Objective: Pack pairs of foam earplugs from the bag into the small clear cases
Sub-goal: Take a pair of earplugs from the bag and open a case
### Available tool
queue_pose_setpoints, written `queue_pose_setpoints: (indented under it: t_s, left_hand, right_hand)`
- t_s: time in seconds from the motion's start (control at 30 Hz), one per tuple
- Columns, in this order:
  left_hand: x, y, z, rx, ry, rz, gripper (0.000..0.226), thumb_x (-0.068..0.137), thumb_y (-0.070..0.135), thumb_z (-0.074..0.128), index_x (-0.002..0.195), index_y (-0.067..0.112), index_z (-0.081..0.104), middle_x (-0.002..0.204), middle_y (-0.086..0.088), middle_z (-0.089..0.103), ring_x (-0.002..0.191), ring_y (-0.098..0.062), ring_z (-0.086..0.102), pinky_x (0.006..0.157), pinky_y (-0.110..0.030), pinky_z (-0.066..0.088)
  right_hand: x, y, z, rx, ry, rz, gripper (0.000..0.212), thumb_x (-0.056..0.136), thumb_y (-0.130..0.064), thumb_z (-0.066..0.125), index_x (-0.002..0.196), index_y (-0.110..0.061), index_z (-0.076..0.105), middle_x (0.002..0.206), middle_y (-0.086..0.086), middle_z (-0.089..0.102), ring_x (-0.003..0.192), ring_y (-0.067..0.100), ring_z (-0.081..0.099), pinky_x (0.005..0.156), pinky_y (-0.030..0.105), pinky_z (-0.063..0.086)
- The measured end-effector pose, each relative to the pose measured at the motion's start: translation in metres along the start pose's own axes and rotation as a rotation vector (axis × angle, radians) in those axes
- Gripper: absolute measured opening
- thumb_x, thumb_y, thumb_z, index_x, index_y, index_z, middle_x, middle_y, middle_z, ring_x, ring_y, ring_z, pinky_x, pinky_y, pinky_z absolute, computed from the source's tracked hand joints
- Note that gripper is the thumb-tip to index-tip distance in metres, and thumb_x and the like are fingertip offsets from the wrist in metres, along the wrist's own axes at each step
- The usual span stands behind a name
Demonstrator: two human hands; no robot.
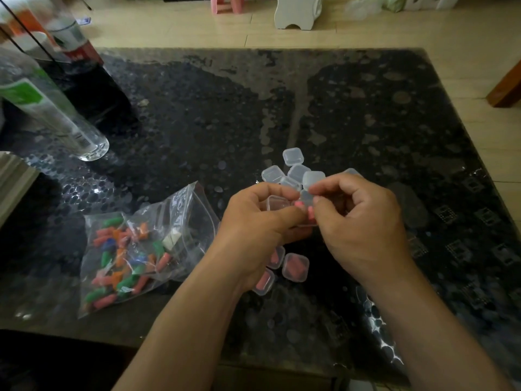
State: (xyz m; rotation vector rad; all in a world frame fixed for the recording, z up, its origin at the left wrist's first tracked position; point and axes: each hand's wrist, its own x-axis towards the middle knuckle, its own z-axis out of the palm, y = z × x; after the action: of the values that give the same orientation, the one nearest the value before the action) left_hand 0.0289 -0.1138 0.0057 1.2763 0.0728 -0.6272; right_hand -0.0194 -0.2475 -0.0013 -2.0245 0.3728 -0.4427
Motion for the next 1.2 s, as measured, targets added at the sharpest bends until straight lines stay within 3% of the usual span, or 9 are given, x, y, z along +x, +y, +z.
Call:
queue_pose_setpoints:
  t_s: [0.1,0.2,0.3,0.57,0.7,0.83,0.97,1.2]
  left_hand:
    - [-0.0003,0.0010,-0.0010,-0.012,-0.006,0.011,0.014,0.088,-0.007,0.070,0.095,0.004,0.066,0.088,-0.017,0.074,0.081,-0.027,0.076,0.081,-0.042,0.062]
    - [-0.0002,0.0020,-0.0020,-0.035,-0.006,0.020,0.013,0.089,-0.009,0.068,0.093,0.003,0.066,0.084,-0.017,0.073,0.077,-0.027,0.075,0.076,-0.039,0.063]
    - [0.0003,0.0020,-0.0022,-0.024,0.009,0.035,0.013,0.088,-0.008,0.069,0.093,0.003,0.066,0.085,-0.018,0.073,0.079,-0.029,0.075,0.078,-0.043,0.063]
    - [-0.0002,0.0020,-0.0014,-0.011,0.007,0.032,0.024,0.074,0.002,0.077,0.095,0.003,0.066,0.084,-0.016,0.074,0.079,-0.028,0.075,0.078,-0.042,0.062]
    - [-0.0008,0.0040,-0.0022,-0.026,0.032,0.042,0.014,0.087,-0.010,0.069,0.098,-0.001,0.065,0.086,-0.019,0.072,0.075,-0.028,0.075,0.070,-0.036,0.062]
    - [-0.0012,0.0037,-0.0029,-0.013,0.032,0.040,0.015,0.087,-0.011,0.068,0.100,-0.002,0.064,0.089,-0.020,0.072,0.075,-0.027,0.075,0.068,-0.033,0.062]
    - [-0.0021,0.0040,-0.0029,-0.002,-0.008,0.051,0.026,0.072,0.003,0.078,0.094,0.001,0.067,0.087,-0.017,0.075,0.081,-0.029,0.076,0.072,-0.035,0.062]
    - [-0.0007,-0.0003,-0.0010,0.050,-0.004,0.047,0.013,0.084,-0.004,0.075,0.091,0.005,0.069,0.081,-0.013,0.074,0.080,-0.029,0.075,0.076,-0.039,0.061]
  right_hand:
    - [0.0007,-0.0002,-0.0012,0.051,-0.049,0.075,0.010,0.085,-0.020,0.078,0.090,-0.026,0.072,0.084,-0.014,0.070,0.080,0.006,0.069,0.068,0.026,0.061]
    - [0.0031,0.0018,-0.0021,0.183,-0.127,0.226,0.009,0.086,-0.026,0.077,0.093,-0.027,0.072,0.085,-0.007,0.073,0.079,0.010,0.072,0.058,0.028,0.057]
    - [0.0042,0.0014,-0.0028,0.328,-0.229,0.349,0.005,0.091,-0.022,0.072,0.096,-0.022,0.073,0.077,0.000,0.075,0.067,0.013,0.072,0.052,0.027,0.054]
    - [0.0032,0.0019,-0.0037,0.284,-0.228,0.247,0.013,0.098,-0.021,0.064,0.096,-0.028,0.074,0.080,-0.003,0.075,0.071,0.011,0.072,0.053,0.024,0.054]
    - [0.0028,0.0000,-0.0061,0.320,-0.305,0.244,0.019,0.091,-0.014,0.070,0.103,-0.027,0.076,0.090,0.000,0.077,0.076,0.016,0.074,0.058,0.028,0.056]
    - [0.0020,0.0005,-0.0053,0.230,-0.307,0.210,0.026,0.089,-0.008,0.073,0.103,-0.030,0.074,0.093,-0.001,0.077,0.079,0.022,0.075,0.066,0.036,0.062]
    - [0.0018,-0.0028,-0.0014,0.327,-0.282,0.320,0.019,0.091,-0.008,0.070,0.096,-0.027,0.072,0.089,0.001,0.074,0.077,0.015,0.072,0.056,0.026,0.054]
    - [0.0035,-0.0080,0.0028,0.459,-0.269,0.525,0.015,0.093,-0.004,0.067,0.095,-0.019,0.068,0.074,0.004,0.063,0.060,0.012,0.054,0.047,0.028,0.040]
